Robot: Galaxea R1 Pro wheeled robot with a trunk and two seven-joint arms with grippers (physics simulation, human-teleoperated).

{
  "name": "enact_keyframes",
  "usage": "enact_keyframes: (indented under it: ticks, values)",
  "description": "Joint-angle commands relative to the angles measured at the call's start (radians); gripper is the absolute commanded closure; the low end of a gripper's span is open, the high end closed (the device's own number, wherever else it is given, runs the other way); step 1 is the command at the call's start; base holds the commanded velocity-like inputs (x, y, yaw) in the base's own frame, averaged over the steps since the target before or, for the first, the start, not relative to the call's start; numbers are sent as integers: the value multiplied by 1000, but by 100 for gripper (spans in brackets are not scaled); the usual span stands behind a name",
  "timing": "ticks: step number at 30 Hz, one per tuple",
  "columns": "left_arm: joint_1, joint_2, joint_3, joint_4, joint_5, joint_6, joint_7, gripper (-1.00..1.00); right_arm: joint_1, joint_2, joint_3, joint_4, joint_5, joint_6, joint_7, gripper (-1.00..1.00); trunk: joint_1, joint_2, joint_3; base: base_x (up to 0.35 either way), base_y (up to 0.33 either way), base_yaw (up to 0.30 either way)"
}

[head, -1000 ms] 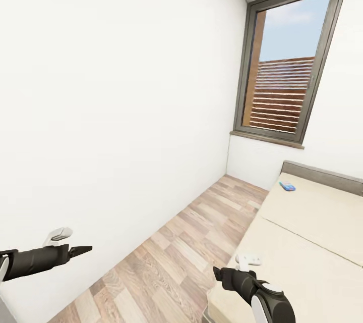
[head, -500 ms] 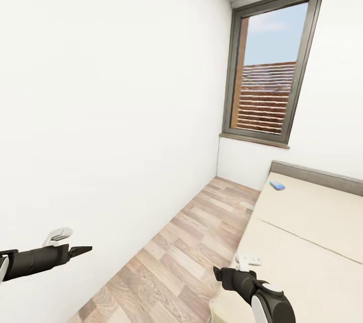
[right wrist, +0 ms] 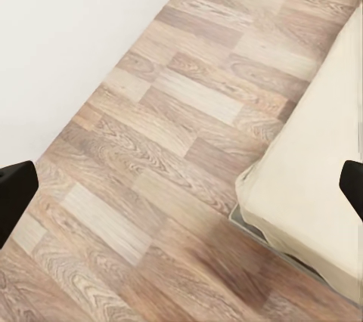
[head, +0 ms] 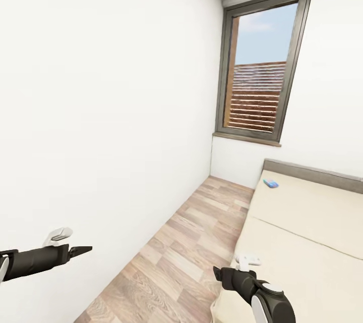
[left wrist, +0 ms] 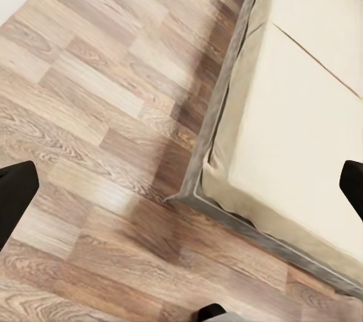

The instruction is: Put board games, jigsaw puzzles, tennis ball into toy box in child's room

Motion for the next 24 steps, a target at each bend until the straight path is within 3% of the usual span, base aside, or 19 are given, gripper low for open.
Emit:
enact_keyframes:
  ticks: [1, 24]
  values:
    - [0, 0, 1, 0, -1, 8, -4, -100, 0, 0, 0, -1, -7, 4, -3, -100, 0, -1, -1, 33, 20, -205]
    - [0, 1, 1, 0, -1, 8, -4, -100, 0, 0, -2, 0, -7, 5, -3, -100, 0, -1, -24, 6, 4, -216]
